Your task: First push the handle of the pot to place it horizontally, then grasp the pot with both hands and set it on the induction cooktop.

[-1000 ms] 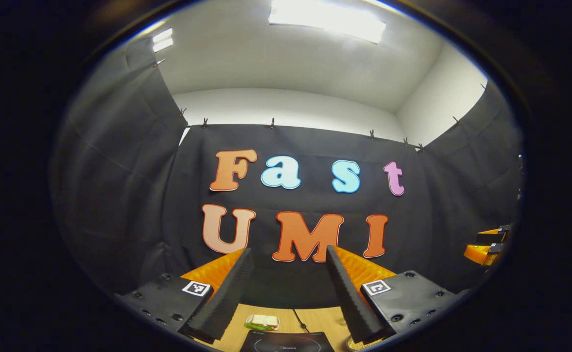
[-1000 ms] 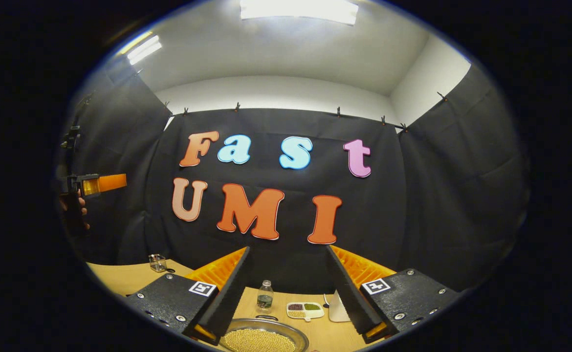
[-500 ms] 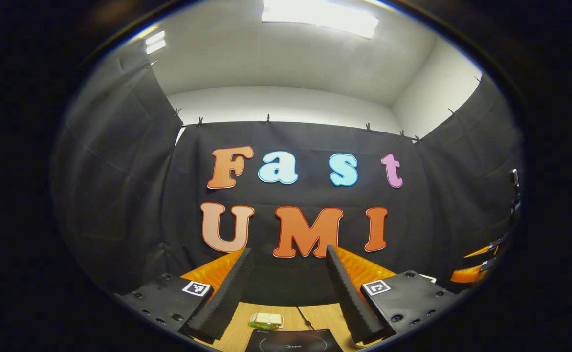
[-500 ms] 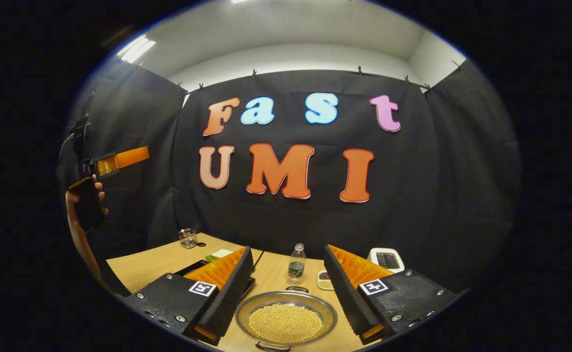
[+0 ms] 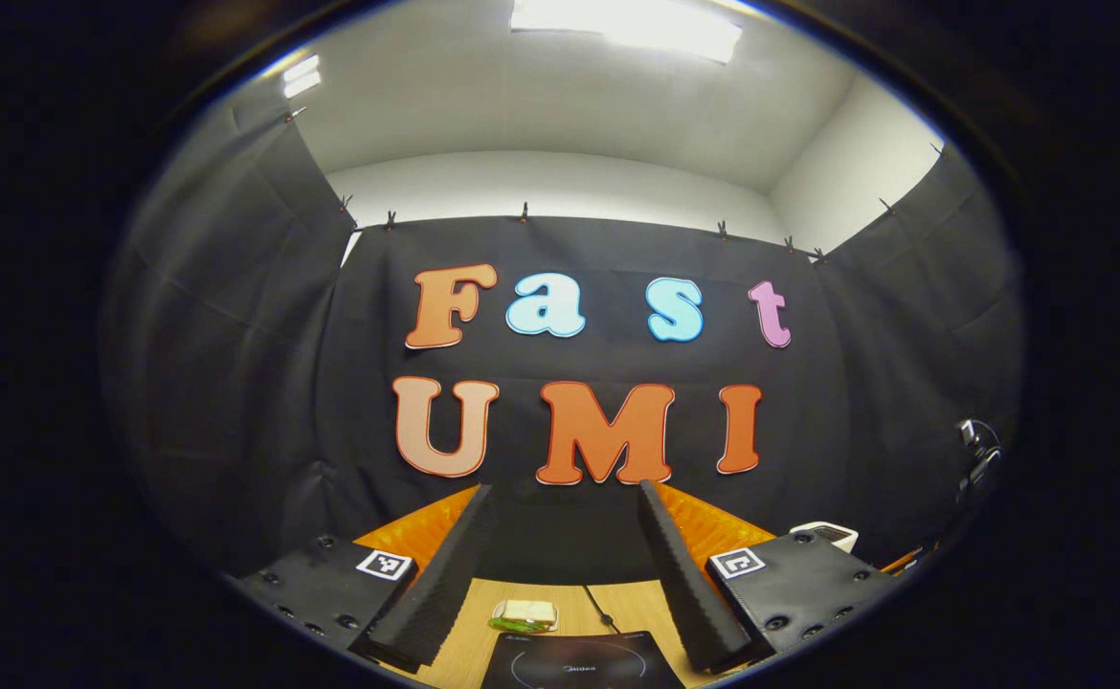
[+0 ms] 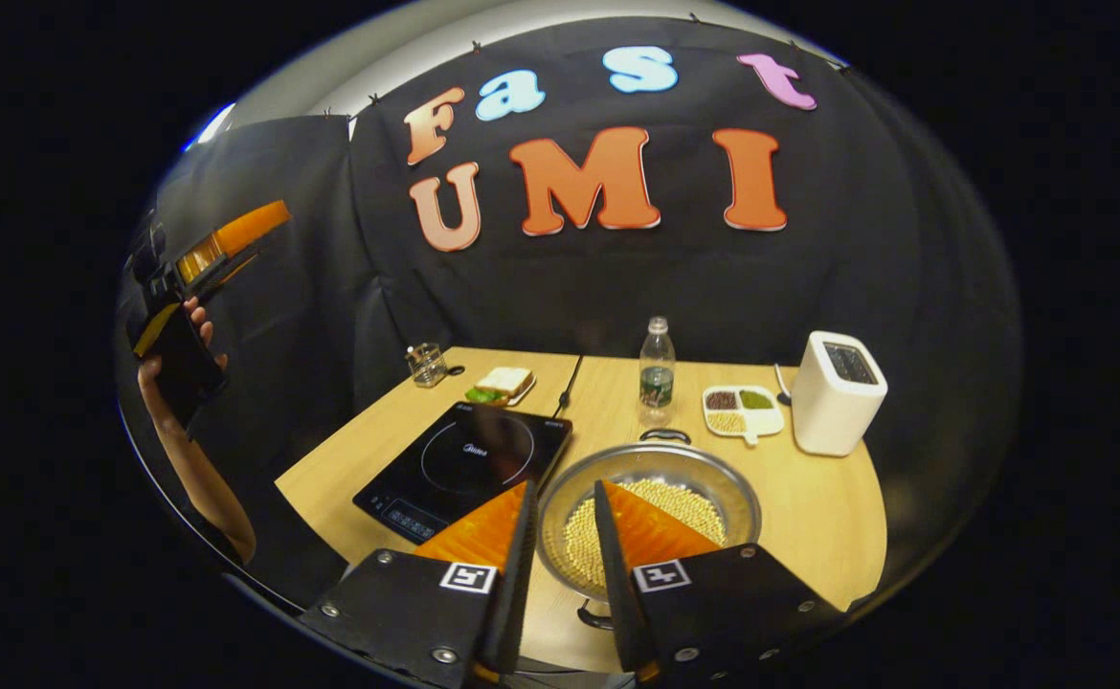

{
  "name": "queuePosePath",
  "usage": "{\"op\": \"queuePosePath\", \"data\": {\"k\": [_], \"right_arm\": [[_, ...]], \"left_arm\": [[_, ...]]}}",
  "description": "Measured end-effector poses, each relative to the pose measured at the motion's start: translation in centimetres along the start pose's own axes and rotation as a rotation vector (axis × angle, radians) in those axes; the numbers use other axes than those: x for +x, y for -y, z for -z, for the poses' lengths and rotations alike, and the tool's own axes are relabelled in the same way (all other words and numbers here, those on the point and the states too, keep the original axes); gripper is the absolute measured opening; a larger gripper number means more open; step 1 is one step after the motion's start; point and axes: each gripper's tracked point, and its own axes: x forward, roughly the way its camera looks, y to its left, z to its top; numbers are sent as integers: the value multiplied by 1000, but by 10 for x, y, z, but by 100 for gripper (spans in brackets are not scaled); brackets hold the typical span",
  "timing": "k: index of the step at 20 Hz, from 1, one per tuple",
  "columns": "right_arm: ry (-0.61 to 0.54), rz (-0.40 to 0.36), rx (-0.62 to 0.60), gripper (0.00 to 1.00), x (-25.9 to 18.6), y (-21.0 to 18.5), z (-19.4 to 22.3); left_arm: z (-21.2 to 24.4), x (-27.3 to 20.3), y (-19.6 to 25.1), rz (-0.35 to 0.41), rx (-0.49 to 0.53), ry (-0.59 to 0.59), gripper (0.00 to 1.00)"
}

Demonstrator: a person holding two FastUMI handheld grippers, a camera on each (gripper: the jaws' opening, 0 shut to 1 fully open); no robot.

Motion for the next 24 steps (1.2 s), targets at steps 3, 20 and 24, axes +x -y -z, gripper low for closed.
{"op": "queuePosePath", "data": {"k": [3, 20, 24], "right_arm": [[-152, -81, 73, 19, 11, -15, 36], [-493, -115, 175, 0, 54, -22, 143], [-550, -106, 190, 0, 59, -20, 162]], "left_arm": [[7, 2, -4, -7, -4, -19, 97], [30, 3, -7, -11, 16, -75, 97], [34, 2, -9, -16, 13, -84, 98]]}}
